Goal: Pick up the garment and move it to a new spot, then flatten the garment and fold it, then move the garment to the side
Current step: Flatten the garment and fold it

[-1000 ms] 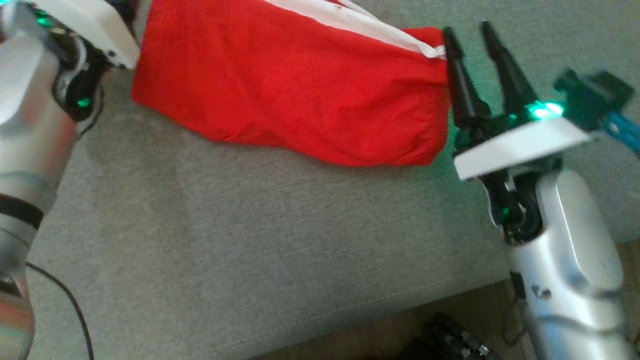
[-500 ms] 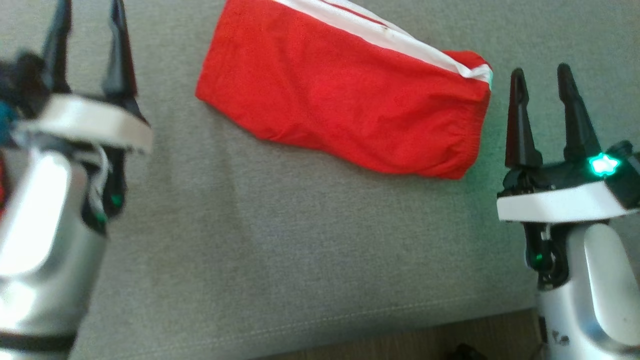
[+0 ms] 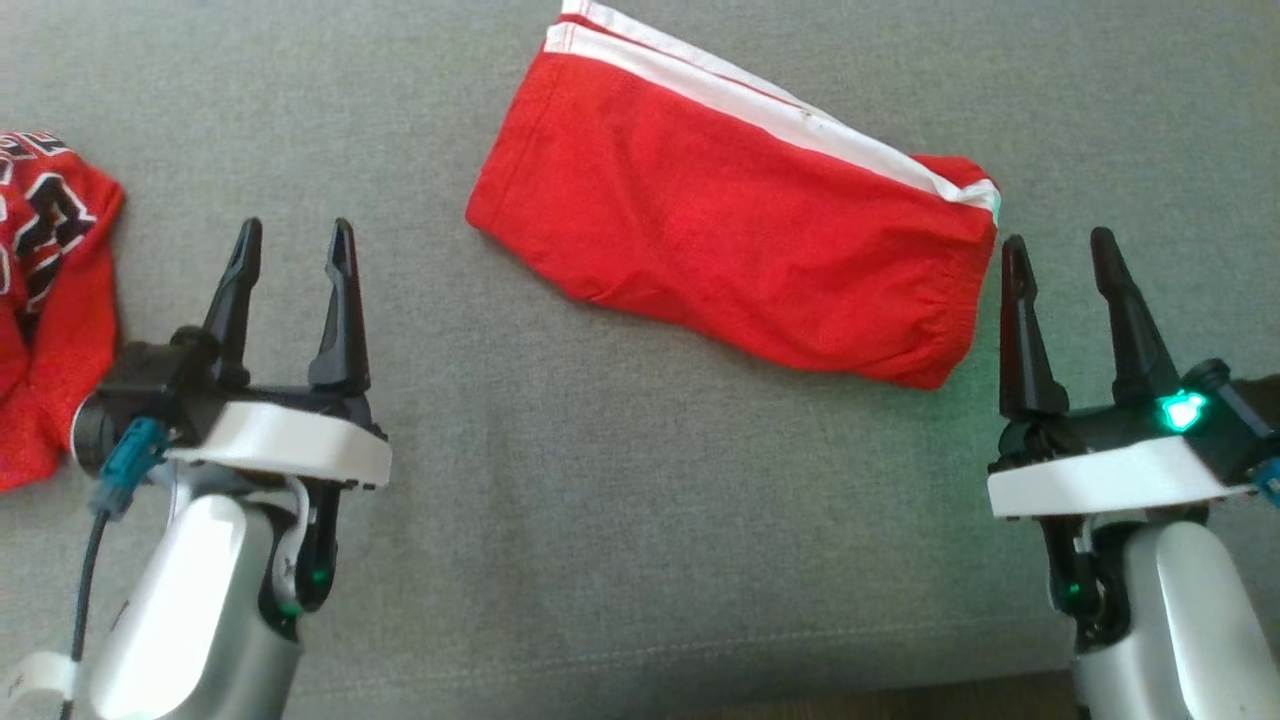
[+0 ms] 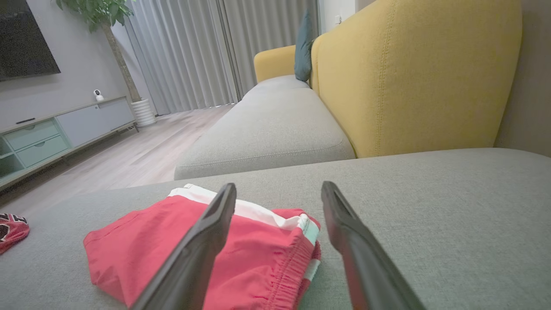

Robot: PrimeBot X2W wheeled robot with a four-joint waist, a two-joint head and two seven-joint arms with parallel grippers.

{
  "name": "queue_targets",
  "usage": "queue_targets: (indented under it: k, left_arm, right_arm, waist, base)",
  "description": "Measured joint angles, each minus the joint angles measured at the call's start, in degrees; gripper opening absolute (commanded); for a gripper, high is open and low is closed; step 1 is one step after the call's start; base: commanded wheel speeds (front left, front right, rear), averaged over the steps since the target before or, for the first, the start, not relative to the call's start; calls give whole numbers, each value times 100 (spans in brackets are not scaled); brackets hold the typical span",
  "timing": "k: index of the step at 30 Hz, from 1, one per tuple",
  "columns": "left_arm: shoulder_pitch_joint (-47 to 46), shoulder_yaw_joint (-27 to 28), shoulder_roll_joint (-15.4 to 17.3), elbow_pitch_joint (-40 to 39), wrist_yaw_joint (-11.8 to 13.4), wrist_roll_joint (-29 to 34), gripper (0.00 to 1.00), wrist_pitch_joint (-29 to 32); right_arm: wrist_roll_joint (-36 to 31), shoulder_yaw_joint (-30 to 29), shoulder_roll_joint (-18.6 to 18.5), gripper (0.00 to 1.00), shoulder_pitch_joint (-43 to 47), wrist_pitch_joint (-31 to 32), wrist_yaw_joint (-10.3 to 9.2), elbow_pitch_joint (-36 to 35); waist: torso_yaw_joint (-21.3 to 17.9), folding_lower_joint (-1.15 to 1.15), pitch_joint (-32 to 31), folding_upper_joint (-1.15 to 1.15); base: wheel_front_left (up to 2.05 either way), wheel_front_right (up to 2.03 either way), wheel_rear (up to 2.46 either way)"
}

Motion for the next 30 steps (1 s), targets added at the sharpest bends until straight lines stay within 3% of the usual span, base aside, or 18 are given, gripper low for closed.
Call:
queue_targets:
  k: [14,17,23,30]
  left_arm:
    - [15,288,-297,183,-393,346,100,0]
    - [-42,203,-312,303,-611,410,100,0]
    - [-1055,-368,-509,1216,-1282,411,100,498]
    - [-2143,-478,-567,2537,-1525,189,100,1161]
  right_arm:
    - [11,-36,1,100,48,93,0,1]
    - [11,-37,0,100,45,94,0,-2]
    - [14,49,1,100,-14,145,0,-9]
    - [75,168,1,100,-148,145,0,0]
  waist:
    - [20,0,-22,0]
    - [31,0,26,0]
    - [3,0,232,0]
    - [-195,0,402,0]
  base:
    - [0,0,0]
    - [0,0,0]
    - [0,0,0]
    - [0,0,0]
